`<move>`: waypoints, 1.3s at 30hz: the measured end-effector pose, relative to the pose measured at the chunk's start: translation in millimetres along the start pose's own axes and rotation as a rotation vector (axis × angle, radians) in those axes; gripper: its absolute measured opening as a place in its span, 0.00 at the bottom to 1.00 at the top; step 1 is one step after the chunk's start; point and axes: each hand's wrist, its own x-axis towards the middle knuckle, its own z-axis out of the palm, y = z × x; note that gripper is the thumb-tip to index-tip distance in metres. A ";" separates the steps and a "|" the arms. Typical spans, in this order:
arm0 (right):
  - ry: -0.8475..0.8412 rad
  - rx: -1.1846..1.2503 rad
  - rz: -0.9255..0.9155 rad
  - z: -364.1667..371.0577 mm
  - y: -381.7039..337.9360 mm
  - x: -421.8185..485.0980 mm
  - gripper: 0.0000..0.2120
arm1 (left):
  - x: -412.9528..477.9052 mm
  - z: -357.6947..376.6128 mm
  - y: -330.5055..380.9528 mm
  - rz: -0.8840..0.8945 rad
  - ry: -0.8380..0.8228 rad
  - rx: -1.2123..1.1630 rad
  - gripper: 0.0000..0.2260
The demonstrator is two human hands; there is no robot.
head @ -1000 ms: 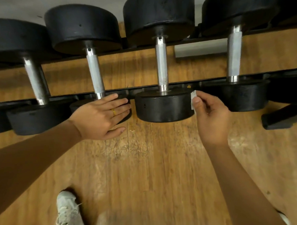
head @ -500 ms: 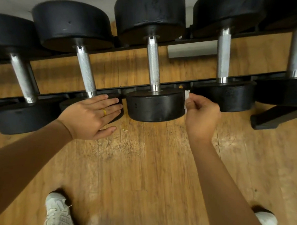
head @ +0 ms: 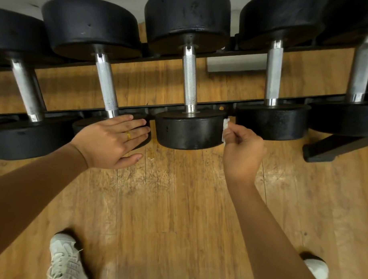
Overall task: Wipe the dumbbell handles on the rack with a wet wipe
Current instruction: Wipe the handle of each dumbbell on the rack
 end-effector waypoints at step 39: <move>0.092 -0.073 -0.408 19.8 -21.3 -39.0 0.10 | 2.6 -0.5 2.4 -0.027 0.029 -0.018 0.21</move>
